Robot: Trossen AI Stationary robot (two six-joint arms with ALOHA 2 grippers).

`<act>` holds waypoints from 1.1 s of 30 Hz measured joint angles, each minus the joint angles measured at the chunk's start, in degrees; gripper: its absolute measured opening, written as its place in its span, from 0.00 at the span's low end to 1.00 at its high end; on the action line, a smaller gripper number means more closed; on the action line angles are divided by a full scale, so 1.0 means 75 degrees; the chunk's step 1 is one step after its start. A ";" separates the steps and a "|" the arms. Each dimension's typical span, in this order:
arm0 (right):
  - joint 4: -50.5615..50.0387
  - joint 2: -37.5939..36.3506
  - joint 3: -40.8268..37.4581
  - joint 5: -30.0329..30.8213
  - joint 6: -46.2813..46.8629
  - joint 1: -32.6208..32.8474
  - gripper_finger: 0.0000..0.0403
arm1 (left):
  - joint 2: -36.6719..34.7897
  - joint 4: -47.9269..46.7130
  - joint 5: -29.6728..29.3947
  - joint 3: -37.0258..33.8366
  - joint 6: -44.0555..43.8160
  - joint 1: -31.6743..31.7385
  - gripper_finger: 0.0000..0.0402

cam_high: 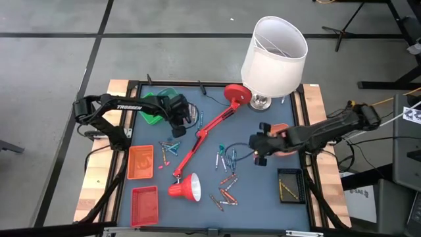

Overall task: Sort crayons
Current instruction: Put the brown crayon into the right orange bin

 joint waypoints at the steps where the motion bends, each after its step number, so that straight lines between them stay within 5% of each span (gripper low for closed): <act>1: 0.0666 -0.0199 -0.0310 0.0001 -0.0137 -0.0121 0.34 | -0.0003 0.0163 0.0147 0.0055 -0.0003 -0.0001 0.00; 9: 0.6347 -0.0463 -0.2298 -0.0434 -0.0859 -0.1202 0.34 | -0.0012 0.2334 0.1376 0.0201 -0.0413 -0.0090 0.00; 17: 0.9281 0.0155 -0.2585 -0.1350 -0.0991 -0.2116 0.34 | -0.0015 0.4290 0.1494 0.0201 -0.0367 -0.0670 0.01; 25: 1.0312 0.1118 -0.2143 -0.1983 -0.1611 -0.2323 0.34 | -0.0015 0.5931 0.1478 0.0201 -0.0379 -0.1284 0.03; 33: 1.0306 0.1698 -0.1284 -0.2253 -0.1978 -0.2323 0.34 | -0.0017 0.6234 0.1441 0.0204 -0.0341 -0.1676 0.03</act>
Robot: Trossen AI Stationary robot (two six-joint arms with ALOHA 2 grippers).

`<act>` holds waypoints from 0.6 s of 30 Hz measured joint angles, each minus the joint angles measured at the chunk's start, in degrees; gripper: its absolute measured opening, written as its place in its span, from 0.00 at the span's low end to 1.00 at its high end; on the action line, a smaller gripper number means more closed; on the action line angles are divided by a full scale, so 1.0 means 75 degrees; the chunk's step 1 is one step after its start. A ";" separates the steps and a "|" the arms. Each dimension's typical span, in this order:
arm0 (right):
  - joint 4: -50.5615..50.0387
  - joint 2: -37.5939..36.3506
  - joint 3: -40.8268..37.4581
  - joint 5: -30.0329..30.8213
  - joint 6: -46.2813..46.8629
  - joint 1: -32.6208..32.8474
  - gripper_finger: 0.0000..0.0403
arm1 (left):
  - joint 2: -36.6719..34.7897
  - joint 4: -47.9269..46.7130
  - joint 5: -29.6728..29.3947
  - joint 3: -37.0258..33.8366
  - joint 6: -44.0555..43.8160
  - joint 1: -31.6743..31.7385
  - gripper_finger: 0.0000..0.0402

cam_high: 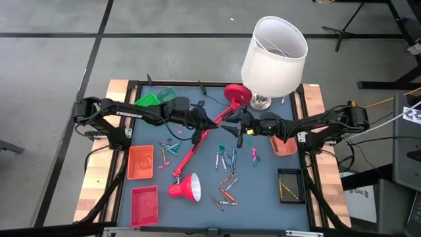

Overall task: Sort crayons
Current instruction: Put the brown crayon into the right orange bin

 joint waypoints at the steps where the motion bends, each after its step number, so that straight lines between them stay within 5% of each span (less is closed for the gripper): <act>1: -0.0005 0.0039 0.0096 -0.0128 -0.0085 0.0000 0.34 | -0.0006 0.0008 -0.0008 0.0000 0.0003 -0.0030 0.03; 13: -0.0062 0.0077 0.0538 -0.0530 -0.0178 0.0000 0.33 | -0.0015 0.0040 -0.0051 0.0000 0.0009 -0.0128 0.03; 18: -0.0066 0.0077 0.0538 -0.0786 -0.0178 0.0000 0.26 | -0.0015 0.0038 -0.0254 0.0000 0.0014 -0.0130 0.03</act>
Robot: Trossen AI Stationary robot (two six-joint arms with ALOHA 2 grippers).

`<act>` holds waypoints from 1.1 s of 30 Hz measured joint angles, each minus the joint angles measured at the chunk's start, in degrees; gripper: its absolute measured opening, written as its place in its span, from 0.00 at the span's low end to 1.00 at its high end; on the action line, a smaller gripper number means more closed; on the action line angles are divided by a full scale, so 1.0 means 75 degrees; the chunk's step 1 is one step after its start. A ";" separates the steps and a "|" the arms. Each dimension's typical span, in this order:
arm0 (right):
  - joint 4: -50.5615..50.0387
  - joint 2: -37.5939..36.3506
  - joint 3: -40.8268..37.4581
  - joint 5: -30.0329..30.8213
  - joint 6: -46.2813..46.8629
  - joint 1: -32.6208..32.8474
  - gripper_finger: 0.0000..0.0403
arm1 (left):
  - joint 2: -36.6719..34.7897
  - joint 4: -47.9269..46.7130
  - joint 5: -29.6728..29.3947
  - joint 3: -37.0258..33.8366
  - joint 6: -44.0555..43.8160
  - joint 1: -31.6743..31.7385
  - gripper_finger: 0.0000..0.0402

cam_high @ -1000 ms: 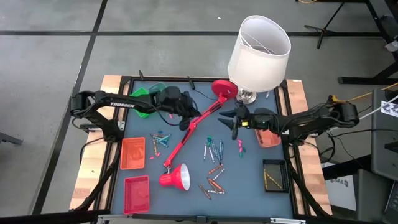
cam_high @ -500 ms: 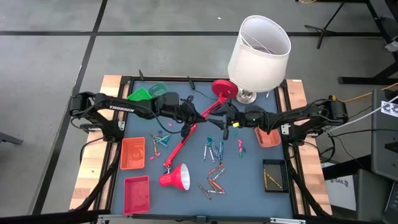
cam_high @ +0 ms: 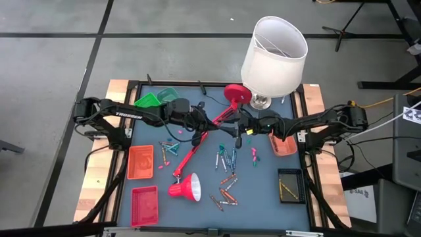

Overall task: Sort crayons
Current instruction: Put the brown crayon into the right orange bin

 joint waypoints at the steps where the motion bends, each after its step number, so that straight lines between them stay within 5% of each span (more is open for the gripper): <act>1: -0.0008 0.0000 0.0000 -0.0025 0.0003 0.0000 0.23 | 0.0000 0.0000 -0.0061 0.0000 0.0015 0.0000 0.03; 8: -0.0005 0.0000 0.0000 -0.0082 0.0000 -0.0006 0.04 | 0.0000 -0.0009 -0.0280 0.0000 0.0018 -0.0010 0.03; 16: -0.0002 0.0000 0.0000 -0.0082 0.0000 -0.0006 0.09 | 0.0003 -0.0012 -0.0365 0.0000 0.0015 -0.0007 0.03; 23: -0.0104 -0.0107 -0.0003 -0.0079 -0.0006 -0.0006 0.03 | 0.0003 0.0006 -0.0391 0.0009 -0.0040 -0.0004 0.10; 33: -0.3779 -0.1981 -0.0003 0.0312 -0.0172 0.0012 0.07 | 0.0009 -0.0267 -0.1120 0.0009 -0.0023 0.0017 0.26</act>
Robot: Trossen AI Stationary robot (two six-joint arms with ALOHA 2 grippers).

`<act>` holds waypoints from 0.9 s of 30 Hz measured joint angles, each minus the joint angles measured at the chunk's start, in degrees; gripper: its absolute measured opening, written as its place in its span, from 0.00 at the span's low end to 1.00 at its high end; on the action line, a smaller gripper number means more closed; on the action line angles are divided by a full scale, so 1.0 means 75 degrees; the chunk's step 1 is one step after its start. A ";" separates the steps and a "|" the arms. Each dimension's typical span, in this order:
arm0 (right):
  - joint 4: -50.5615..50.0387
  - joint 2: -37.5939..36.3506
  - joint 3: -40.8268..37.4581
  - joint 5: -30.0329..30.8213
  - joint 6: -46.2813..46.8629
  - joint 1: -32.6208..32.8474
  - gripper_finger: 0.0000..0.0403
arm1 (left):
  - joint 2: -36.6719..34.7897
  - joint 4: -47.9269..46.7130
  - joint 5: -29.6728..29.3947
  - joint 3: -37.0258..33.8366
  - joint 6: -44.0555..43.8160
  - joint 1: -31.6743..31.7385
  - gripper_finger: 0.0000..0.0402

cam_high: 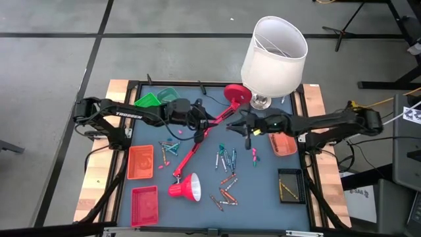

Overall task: Sort crayons
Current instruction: Put the brown crayon into the right orange bin

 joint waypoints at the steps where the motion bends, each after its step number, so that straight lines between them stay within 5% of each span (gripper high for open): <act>1: -0.0570 -0.0273 0.0000 0.0194 0.0019 -0.0001 0.06 | 0.0000 -0.0042 -0.0151 0.0000 0.0003 -0.0003 0.26; 13: -0.6352 -0.2989 0.0000 0.1549 0.3650 -0.0006 0.07 | 0.0000 -0.0453 -0.1350 0.0000 0.0016 0.0029 0.28; 27: -1.0518 -0.3210 -0.0003 0.1358 0.6393 -0.0009 0.07 | 0.0000 -0.0454 -0.1661 0.0000 0.0018 0.0290 0.28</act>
